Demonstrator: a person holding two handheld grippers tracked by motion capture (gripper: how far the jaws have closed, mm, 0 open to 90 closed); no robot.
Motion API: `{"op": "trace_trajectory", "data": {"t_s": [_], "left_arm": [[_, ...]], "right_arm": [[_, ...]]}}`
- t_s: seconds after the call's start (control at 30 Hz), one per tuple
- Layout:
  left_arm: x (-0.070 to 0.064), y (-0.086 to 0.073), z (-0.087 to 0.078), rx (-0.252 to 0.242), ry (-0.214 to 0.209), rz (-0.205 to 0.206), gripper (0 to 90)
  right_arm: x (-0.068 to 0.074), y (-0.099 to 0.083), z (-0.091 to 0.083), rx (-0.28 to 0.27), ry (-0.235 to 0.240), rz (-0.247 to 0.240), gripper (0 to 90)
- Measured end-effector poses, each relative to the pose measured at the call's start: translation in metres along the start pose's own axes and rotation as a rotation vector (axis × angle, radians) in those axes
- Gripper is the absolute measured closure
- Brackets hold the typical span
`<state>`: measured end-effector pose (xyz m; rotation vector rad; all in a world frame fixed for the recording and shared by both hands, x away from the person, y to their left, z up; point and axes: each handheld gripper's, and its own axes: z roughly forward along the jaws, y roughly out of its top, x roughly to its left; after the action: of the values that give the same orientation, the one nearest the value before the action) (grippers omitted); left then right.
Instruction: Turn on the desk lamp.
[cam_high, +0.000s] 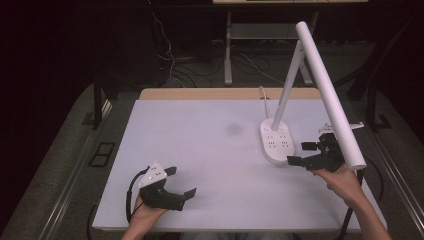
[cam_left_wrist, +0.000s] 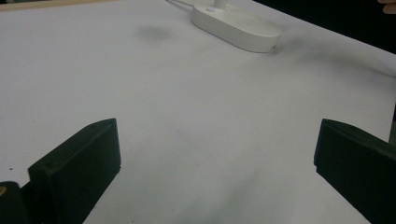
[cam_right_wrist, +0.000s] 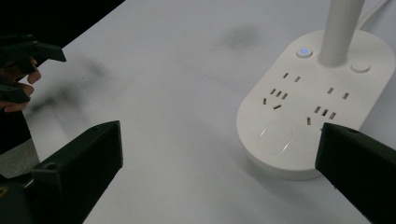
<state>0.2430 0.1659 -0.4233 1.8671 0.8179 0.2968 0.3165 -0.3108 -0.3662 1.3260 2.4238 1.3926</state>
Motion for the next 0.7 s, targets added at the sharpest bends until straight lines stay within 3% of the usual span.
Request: {"op": "trace_trajectory", "data": {"t_s": [0.7], "left_arm": [[0.0, 0.0, 0.0, -0.002, 0.002, 0.0, 0.0]], "right_arm": [[-0.024, 0.022, 0.007, 0.028, -0.034, 0.005, 0.4]]}}
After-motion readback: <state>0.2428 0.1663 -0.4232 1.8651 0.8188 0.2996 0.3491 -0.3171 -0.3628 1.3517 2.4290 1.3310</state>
